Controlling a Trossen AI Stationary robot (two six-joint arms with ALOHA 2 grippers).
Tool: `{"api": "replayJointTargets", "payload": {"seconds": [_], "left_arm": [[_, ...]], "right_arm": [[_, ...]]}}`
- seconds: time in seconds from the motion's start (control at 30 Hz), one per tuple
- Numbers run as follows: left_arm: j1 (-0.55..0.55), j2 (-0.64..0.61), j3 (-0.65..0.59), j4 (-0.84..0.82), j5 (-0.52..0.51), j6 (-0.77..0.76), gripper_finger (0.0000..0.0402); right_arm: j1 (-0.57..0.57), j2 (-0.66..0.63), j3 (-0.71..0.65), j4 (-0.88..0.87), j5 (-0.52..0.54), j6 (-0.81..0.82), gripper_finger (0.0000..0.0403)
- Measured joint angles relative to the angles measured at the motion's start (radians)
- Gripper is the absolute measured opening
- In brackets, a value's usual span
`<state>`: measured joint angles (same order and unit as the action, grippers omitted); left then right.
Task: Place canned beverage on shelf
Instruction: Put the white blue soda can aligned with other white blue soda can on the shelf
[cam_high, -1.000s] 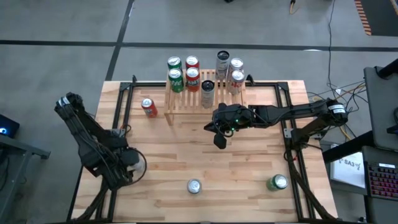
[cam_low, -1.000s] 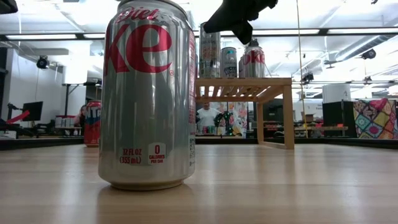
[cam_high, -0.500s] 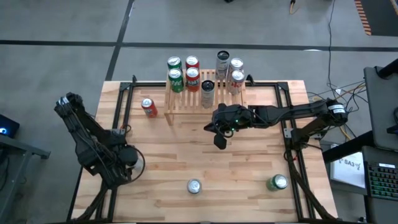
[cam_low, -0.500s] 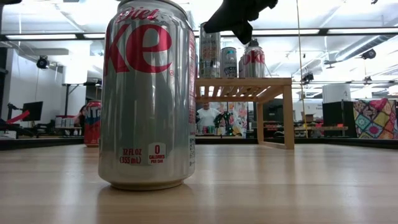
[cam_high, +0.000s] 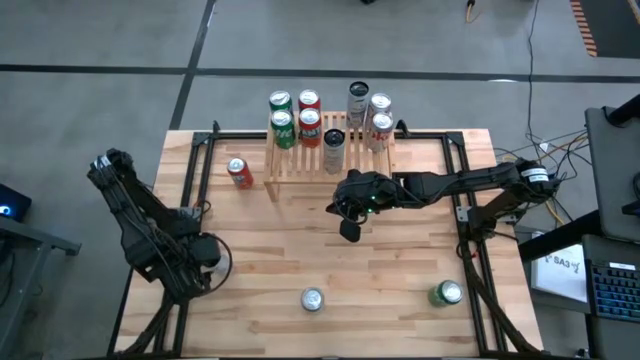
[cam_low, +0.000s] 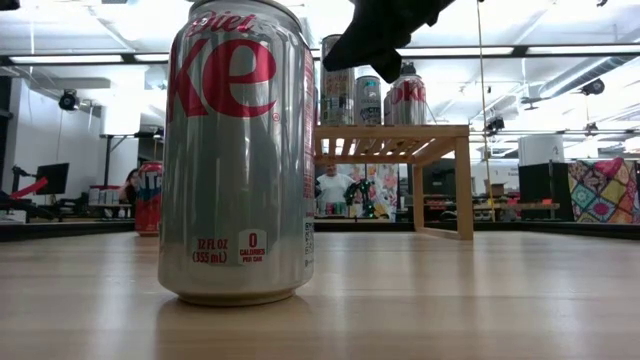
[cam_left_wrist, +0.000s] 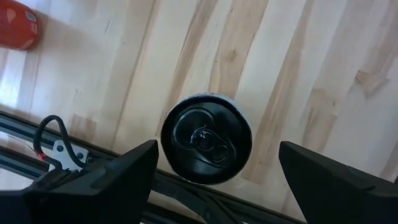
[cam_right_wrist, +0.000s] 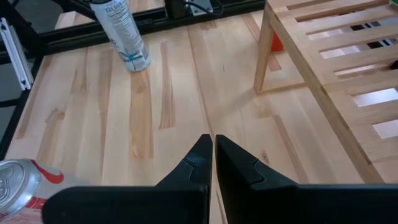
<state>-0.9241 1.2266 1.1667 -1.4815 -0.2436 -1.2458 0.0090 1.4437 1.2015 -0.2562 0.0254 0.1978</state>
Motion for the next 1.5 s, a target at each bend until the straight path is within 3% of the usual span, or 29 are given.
{"api": "replayJointTargets", "payload": {"seconds": [0.13, 0.5, 1.33, 1.5], "left_arm": [[0.000, 0.000, 0.000, 0.001, 0.022, 0.006, 0.0325], [0.000, 0.000, 0.000, 0.019, 0.042, -0.014, 0.0397], [0.002, 0.015, -0.135, 0.119, -0.039, -0.032, 0.0378], [0.002, 0.015, -0.189, 0.156, -0.033, -0.077, 0.0353]], "right_arm": [[0.000, 0.000, 0.000, 0.000, 0.000, -0.004, 0.0011], [0.000, 0.000, 0.000, 0.000, 0.000, -0.014, 0.0011], [0.000, 0.000, 0.000, -0.001, 0.000, -0.016, 0.0011], [0.008, 0.000, 0.000, -0.001, -0.001, -0.031, 0.0011]]}}
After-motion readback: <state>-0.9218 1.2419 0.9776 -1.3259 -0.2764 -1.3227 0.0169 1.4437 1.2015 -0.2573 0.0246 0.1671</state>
